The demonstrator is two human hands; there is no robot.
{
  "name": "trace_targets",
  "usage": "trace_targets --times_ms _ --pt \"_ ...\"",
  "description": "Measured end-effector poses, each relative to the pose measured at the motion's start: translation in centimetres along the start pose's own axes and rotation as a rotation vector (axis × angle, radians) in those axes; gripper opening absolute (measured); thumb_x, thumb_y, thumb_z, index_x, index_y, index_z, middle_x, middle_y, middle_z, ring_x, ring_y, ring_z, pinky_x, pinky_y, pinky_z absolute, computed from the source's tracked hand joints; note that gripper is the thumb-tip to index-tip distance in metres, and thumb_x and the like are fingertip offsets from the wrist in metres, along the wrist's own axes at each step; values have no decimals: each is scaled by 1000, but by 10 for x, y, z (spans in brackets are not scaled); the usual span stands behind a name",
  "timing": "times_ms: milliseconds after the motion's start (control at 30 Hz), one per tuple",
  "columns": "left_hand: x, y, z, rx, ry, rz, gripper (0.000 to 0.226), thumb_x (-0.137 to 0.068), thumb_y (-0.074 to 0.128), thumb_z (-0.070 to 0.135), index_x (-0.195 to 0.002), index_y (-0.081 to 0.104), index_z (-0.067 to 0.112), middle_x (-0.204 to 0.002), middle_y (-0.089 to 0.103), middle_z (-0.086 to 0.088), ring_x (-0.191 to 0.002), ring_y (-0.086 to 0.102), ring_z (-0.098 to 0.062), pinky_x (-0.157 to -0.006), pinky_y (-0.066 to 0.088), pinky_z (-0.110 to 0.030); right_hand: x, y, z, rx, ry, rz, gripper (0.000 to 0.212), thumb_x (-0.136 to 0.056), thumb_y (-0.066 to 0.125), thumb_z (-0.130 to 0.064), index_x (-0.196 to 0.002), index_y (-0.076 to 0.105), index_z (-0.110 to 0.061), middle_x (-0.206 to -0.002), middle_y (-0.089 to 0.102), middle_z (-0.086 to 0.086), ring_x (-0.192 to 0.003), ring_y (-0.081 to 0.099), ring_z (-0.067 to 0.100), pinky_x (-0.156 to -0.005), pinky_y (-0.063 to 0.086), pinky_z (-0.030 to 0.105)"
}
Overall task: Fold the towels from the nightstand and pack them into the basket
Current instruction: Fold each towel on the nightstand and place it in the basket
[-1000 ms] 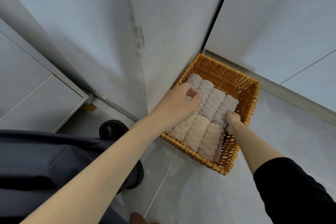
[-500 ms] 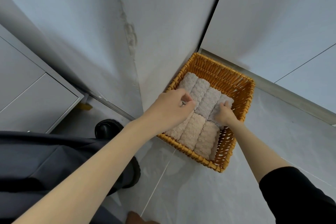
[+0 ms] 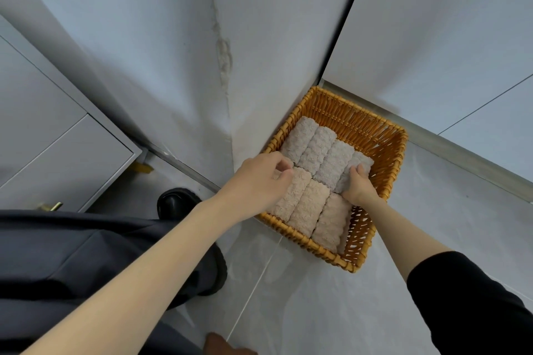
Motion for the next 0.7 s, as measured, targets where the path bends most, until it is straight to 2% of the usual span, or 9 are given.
trace_targets --times_ms 67,167,267,333,400,500,567,700 --pt "3 -2 4 14 -3 5 14 -98 44 33 -102 57 28 -103 56 15 -90 54 -2 -64 38 -10 8 -10 -4 -39 -14 13 59 -91 52 -2 -144 27 3 -156 16 18 -140 25 32 -110 31 37" --pt "9 -8 11 49 6 19 14 -98 44 33 -103 56 28 -98 53 18 -81 52 -1 -61 37 -14 30 -28 -16 -145 -61 91 44 -90 49 -4 -134 45 1 -144 41 20 -128 43 33 -102 39 38" --pt "19 -16 17 74 25 47 12 -98 44 31 -100 56 30 -102 58 14 -90 53 -2 -65 35 -12 61 -46 -35 -238 -180 124 50 -94 52 -12 -142 41 -6 -145 45 12 -128 47 28 -104 41 37" --pt "27 -22 19 85 36 66 9 -98 45 31 -95 53 34 -103 59 16 -95 52 2 -66 33 -9 86 -56 -50 -280 -269 132 47 -95 52 -15 -141 42 -12 -140 50 8 -119 54 24 -97 46 34" --pt "36 -27 20 97 44 79 10 -98 45 31 -93 52 37 -102 57 20 -94 50 6 -64 33 -8 115 -67 -67 -318 -359 142 38 -96 52 -17 -134 49 -16 -132 55 2 -109 57 17 -89 48 28" --pt "53 -37 21 136 60 119 11 -98 46 30 -93 54 36 -102 58 19 -97 52 3 -67 35 -8 165 -82 -94 -377 -498 154 21 -96 53 -22 -117 56 -27 -114 60 -7 -97 59 4 -82 48 20" --pt "66 -48 24 163 82 169 13 -97 47 29 -91 53 39 -101 57 22 -96 53 3 -67 35 -9 195 -91 -112 -400 -571 144 19 -96 54 -23 -113 56 -32 -107 60 -14 -96 57 -3 -79 48 13" --pt "97 -80 29 230 117 290 13 -97 48 25 -93 56 35 -99 56 24 -95 51 6 -72 35 -8 246 -107 -146 -466 -690 129 21 -96 53 -21 -113 58 -33 -104 63 -18 -94 58 -6 -78 46 8"
Point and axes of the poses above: each hand's wrist, its own x-axis away from the middle knuckle, its own y-axis out of the palm, z = x × y, the point moved 4 cm from there along -x, towards the middle knuckle
